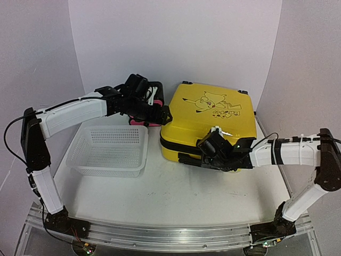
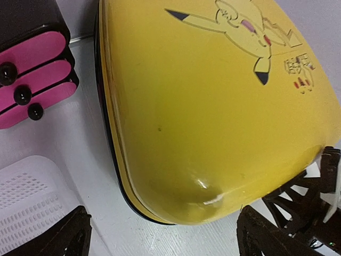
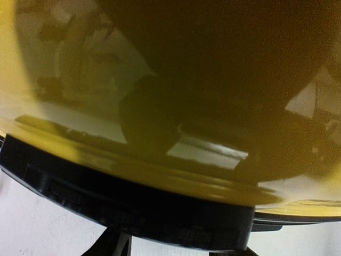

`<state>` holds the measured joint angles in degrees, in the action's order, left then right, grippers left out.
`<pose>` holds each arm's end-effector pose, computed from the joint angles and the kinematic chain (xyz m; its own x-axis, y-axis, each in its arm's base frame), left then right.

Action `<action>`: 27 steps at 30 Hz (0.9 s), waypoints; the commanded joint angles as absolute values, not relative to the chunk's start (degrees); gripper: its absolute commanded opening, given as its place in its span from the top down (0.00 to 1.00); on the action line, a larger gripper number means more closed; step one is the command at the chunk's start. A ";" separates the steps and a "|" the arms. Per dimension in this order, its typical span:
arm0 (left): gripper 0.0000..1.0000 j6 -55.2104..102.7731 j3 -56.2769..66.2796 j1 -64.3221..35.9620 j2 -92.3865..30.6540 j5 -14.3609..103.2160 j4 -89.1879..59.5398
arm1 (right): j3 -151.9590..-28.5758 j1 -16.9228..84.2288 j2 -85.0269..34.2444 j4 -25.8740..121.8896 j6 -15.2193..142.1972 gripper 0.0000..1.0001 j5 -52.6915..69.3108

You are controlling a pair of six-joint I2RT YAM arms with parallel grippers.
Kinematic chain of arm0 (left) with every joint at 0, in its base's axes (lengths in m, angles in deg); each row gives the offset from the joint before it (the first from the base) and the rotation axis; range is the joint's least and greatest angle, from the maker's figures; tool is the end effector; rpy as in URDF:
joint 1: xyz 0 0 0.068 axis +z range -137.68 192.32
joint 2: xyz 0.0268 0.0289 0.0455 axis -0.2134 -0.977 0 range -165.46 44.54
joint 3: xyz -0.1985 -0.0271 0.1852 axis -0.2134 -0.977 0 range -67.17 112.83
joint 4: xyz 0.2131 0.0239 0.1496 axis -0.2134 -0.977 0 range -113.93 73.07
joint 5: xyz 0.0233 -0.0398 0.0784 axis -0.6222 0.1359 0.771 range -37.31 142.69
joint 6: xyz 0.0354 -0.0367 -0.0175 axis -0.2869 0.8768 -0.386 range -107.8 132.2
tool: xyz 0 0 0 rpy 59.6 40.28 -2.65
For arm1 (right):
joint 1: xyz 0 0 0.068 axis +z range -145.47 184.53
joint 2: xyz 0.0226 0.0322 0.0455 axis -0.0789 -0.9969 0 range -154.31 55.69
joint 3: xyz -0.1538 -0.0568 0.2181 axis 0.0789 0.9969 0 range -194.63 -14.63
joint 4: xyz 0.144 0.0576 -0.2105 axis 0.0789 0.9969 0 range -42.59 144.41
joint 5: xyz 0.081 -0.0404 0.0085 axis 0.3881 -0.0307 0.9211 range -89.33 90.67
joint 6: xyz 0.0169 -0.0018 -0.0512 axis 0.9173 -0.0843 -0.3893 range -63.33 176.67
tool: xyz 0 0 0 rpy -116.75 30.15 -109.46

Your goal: Open, take out, and arrange the luggage

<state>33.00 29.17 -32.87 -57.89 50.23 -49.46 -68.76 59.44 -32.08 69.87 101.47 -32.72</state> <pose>0.2896 -0.2937 0.3365 -0.6713 0.1724 -0.7208 0.5285 0.7933 -0.3024 0.1912 0.2381 0.2055 -0.6956 0.0331 -0.7176 -0.0234 0.9974 0.0688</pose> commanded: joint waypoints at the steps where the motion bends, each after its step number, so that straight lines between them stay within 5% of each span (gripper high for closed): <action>1: 0.06 31.19 34.06 -32.69 -62.11 52.03 -51.97 | -70.45 58.92 -33.78 68.21 103.85 0.55 -35.97; 17: 0.09 33.51 31.82 -32.55 -66.00 57.41 -52.19 | -68.76 58.81 -32.66 71.91 104.83 1.00 -43.25; 25: 0.09 33.65 30.06 -31.93 -65.47 56.29 -52.19 | -63.65 57.10 -25.56 73.23 103.22 1.00 -40.52; 27: 0.09 32.84 30.12 -31.98 -65.16 53.53 -52.09 | -62.13 56.24 -24.05 68.11 98.65 0.92 -33.29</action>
